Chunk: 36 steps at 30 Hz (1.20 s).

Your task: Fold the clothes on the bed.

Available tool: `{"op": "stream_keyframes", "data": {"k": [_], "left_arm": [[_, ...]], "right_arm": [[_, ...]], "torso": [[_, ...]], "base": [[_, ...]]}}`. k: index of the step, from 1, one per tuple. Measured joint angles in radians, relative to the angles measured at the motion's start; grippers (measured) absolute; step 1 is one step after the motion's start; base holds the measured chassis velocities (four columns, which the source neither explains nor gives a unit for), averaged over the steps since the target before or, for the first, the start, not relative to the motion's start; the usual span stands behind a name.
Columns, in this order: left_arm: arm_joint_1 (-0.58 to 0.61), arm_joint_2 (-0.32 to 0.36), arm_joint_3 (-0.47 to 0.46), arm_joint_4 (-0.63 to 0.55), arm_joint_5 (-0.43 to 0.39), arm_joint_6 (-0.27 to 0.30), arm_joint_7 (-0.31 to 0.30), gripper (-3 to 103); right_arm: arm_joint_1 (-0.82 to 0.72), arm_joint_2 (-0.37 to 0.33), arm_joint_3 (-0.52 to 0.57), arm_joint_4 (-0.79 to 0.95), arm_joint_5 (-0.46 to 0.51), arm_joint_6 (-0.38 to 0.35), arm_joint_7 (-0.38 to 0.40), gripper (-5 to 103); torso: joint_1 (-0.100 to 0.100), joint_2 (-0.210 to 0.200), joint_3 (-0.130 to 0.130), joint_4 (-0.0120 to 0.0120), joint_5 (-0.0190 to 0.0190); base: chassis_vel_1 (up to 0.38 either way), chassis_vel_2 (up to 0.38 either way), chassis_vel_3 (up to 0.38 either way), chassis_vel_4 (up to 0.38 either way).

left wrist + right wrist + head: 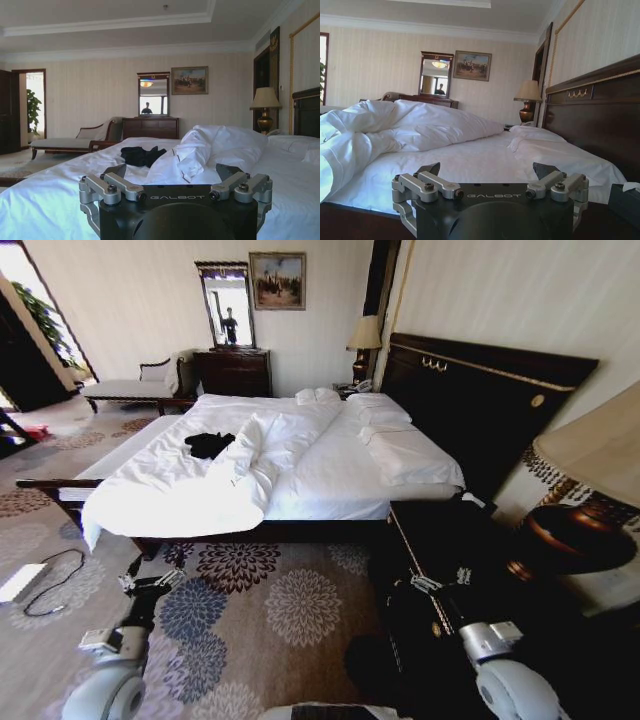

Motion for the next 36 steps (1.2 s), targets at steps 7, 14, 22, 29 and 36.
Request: {"op": "stream_keyframes", "data": {"k": [7, 14, 22, 29, 36], "left_arm": [[0.022, -0.006, 0.002, -0.012, 0.001, 0.000, 0.001, 100], [0.013, -0.005, 0.006, -0.008, 0.001, 0.001, 0.002, 100], [-0.003, -0.005, 0.011, 0.001, -0.001, 0.004, 0.002, 100], [-0.004, -0.007, 0.015, 0.003, 0.000, 0.005, 0.002, 100], [-0.004, -0.009, 0.015, 0.005, 0.001, 0.006, 0.001, 100]], "right_arm": [[0.013, -0.016, -0.003, -0.007, 0.000, 0.000, 0.003, 100], [0.018, -0.025, -0.003, -0.011, 0.001, -0.002, 0.007, 100], [0.014, -0.019, -0.002, -0.012, 0.001, -0.003, 0.003, 100], [0.010, -0.008, -0.003, -0.012, 0.001, -0.003, 0.000, 100], [0.002, -0.006, -0.002, -0.012, -0.001, -0.003, -0.005, 100]], "torso": [[0.000, 0.000, 0.000, 0.0002, 0.0001], [0.000, 0.000, 0.000, 0.0002, 0.0000], [0.000, 0.000, 0.000, 0.0000, 0.0000], [0.000, 0.000, 0.000, 0.0000, 0.0000], [0.000, 0.000, 0.000, 0.0000, 0.0000]], "base": [[-0.071, 0.059, 0.060, -0.078], [-0.069, 0.076, 0.076, -0.071], [-0.088, 0.075, 0.074, -0.084], [-0.100, 0.094, 0.106, -0.091], [-0.086, 0.084, 0.098, -0.090]]}}
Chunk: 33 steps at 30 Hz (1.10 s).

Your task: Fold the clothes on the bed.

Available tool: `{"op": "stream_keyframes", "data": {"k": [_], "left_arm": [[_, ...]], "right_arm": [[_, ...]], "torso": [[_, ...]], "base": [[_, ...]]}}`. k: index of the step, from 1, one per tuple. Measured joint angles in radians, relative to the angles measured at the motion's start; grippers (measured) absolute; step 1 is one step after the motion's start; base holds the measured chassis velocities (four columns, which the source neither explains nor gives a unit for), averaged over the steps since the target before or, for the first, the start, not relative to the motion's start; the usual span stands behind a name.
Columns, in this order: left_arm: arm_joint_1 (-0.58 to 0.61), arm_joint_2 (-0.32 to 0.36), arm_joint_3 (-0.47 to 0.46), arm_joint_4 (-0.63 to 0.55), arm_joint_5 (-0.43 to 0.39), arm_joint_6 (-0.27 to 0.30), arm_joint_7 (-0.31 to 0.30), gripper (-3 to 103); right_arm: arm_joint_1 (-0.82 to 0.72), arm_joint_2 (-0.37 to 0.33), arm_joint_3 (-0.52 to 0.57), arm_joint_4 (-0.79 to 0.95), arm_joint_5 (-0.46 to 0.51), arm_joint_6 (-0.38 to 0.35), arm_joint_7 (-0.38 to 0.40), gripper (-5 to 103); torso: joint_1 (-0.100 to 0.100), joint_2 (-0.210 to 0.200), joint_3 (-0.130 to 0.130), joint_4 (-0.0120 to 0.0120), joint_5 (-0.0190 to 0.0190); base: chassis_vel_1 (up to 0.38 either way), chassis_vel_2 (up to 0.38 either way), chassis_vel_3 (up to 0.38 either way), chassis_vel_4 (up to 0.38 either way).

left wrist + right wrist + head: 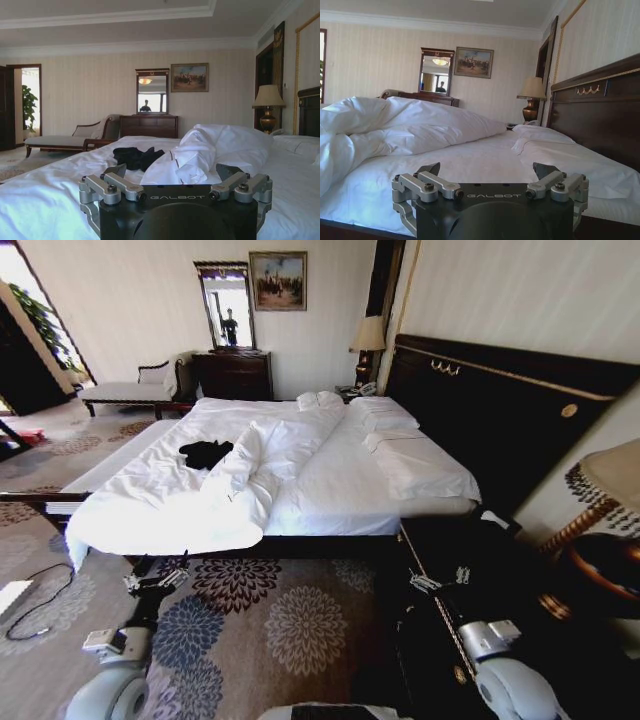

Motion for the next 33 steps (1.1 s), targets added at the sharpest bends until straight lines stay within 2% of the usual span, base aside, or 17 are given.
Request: {"op": "stream_keyframes", "data": {"k": [33], "left_arm": [[0.018, -0.004, 0.004, 0.009, 0.027, 0.002, -0.006, 100]], "right_arm": [[-0.015, 0.018, 0.012, -0.005, -0.021, 0.012, -0.015, 100]], "torso": [[0.000, 0.000, 0.000, 0.0001, -0.0001]], "base": [[-0.101, 0.104, 0.102, -0.097]]}}
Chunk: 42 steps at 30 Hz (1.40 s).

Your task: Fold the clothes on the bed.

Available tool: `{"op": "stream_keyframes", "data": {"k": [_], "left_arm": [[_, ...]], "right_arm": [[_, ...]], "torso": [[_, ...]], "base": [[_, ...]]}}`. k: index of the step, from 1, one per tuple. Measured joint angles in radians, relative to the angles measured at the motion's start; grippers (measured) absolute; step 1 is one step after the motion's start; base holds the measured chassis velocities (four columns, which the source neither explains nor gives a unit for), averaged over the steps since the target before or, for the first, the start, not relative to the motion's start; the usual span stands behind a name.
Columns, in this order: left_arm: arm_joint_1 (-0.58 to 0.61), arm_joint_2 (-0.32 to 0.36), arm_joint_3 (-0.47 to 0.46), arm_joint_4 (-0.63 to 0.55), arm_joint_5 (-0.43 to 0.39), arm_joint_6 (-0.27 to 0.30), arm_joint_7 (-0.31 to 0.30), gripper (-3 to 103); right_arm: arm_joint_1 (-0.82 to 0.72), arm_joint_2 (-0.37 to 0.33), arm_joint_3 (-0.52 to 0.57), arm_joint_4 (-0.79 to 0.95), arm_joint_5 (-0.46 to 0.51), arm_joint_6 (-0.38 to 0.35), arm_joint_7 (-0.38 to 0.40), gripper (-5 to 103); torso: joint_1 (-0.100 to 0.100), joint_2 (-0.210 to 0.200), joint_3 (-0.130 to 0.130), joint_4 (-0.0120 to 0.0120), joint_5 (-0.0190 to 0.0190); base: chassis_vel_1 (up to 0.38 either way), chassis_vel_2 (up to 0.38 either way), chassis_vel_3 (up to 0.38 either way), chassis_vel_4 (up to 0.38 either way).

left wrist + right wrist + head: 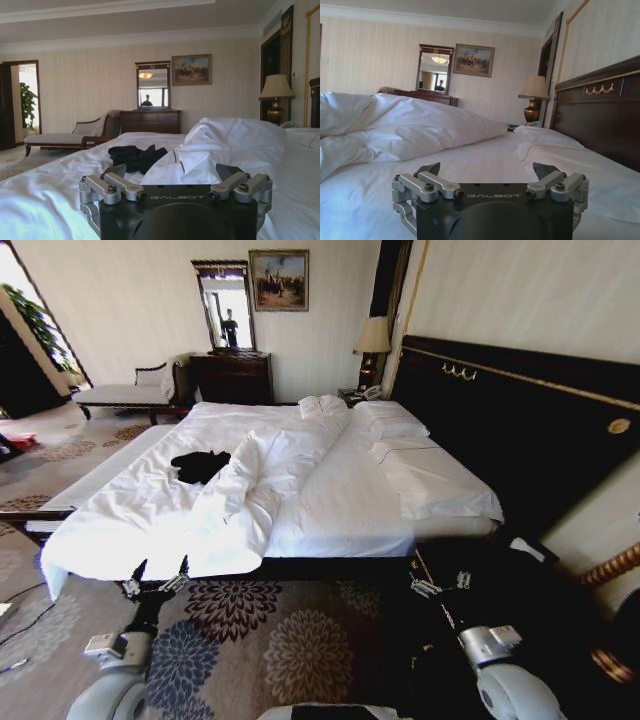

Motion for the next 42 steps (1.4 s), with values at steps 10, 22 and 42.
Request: {"op": "stream_keyframes", "data": {"k": [10, 22, 42], "left_arm": [[0.000, -0.004, 0.000, -0.020, 0.006, 0.002, -0.003, 100], [-0.004, -0.008, 0.000, -0.027, 0.005, 0.002, -0.004, 100], [-0.024, -0.013, 0.002, -0.018, -0.002, -0.001, 0.000, 100]], "right_arm": [[-0.002, 0.017, -0.001, 0.002, -0.012, -0.001, -0.010, 100], [-0.002, 0.030, -0.002, -0.010, -0.024, 0.013, -0.013, 100], [0.006, 0.039, -0.006, -0.026, -0.024, 0.021, -0.020, 100]], "torso": [[0.000, 0.000, 0.000, 0.0000, 0.0000], [0.000, 0.000, 0.000, -0.0001, 0.0000], [0.000, 0.000, 0.000, 0.0000, 0.0000]], "base": [[-0.108, 0.096, 0.105, -0.094], [-0.109, 0.108, 0.109, -0.104], [-0.091, 0.095, 0.101, -0.098]]}}
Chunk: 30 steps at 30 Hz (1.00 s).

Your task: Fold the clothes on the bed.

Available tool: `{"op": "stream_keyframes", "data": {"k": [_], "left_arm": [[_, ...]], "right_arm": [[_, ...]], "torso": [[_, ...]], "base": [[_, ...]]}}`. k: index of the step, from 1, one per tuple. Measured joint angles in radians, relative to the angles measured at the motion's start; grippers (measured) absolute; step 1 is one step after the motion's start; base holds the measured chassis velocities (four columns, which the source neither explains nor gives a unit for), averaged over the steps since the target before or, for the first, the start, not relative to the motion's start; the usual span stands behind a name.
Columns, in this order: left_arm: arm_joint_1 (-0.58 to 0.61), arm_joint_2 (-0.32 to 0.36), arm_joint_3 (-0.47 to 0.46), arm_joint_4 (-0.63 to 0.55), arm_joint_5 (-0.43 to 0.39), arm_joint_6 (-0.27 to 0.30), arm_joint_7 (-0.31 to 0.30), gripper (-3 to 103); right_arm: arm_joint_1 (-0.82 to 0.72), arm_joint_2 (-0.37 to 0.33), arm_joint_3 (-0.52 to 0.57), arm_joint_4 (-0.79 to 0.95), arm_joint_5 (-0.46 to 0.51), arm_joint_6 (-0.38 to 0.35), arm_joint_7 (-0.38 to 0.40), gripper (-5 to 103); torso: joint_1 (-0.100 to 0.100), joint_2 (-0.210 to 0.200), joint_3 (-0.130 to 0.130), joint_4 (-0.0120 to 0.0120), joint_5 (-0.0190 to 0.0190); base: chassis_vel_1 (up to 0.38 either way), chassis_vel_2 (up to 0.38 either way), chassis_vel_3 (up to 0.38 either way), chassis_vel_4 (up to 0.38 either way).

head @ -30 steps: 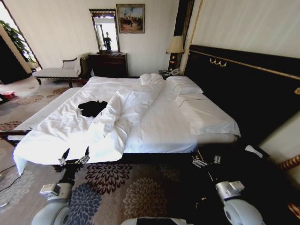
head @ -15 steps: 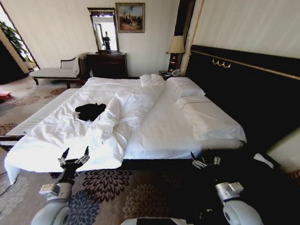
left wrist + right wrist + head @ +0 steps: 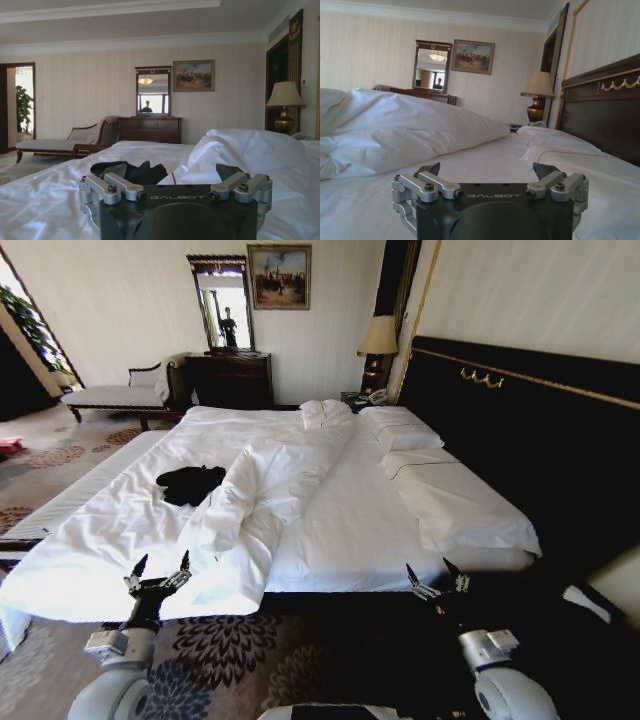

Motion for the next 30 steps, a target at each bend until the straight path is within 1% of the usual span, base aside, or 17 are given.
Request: {"op": "stream_keyframes", "data": {"k": [15, 24, 26, 30], "left_arm": [[0.000, -0.001, 0.001, 0.000, 0.001, -0.008, 0.005, 100], [0.003, 0.005, -0.002, -0.001, 0.007, -0.024, 0.024, 100], [-0.001, 0.004, 0.003, -0.003, 0.008, -0.040, 0.027, 100], [-0.009, 0.003, 0.006, -0.005, 0.002, -0.048, 0.027, 100]], "right_arm": [[0.013, 0.014, -0.012, -0.010, 0.002, 0.000, -0.005, 100], [0.017, 0.015, -0.014, -0.019, 0.002, -0.001, -0.007, 100], [0.018, 0.012, -0.013, -0.017, 0.003, 0.000, -0.007, 100], [0.018, 0.011, -0.012, -0.016, 0.003, -0.001, -0.007, 100]], "torso": [[0.000, 0.000, 0.000, 0.0000, 0.0000], [0.000, 0.000, 0.000, -0.0001, 0.0000], [0.000, 0.000, 0.000, 0.0000, -0.0001], [0.000, 0.000, 0.000, 0.0000, 0.0000]], "base": [[-0.116, 0.104, 0.106, -0.111], [-0.093, 0.097, 0.097, -0.097], [-0.106, 0.109, 0.111, -0.096], [-0.108, 0.105, 0.115, -0.107]]}}
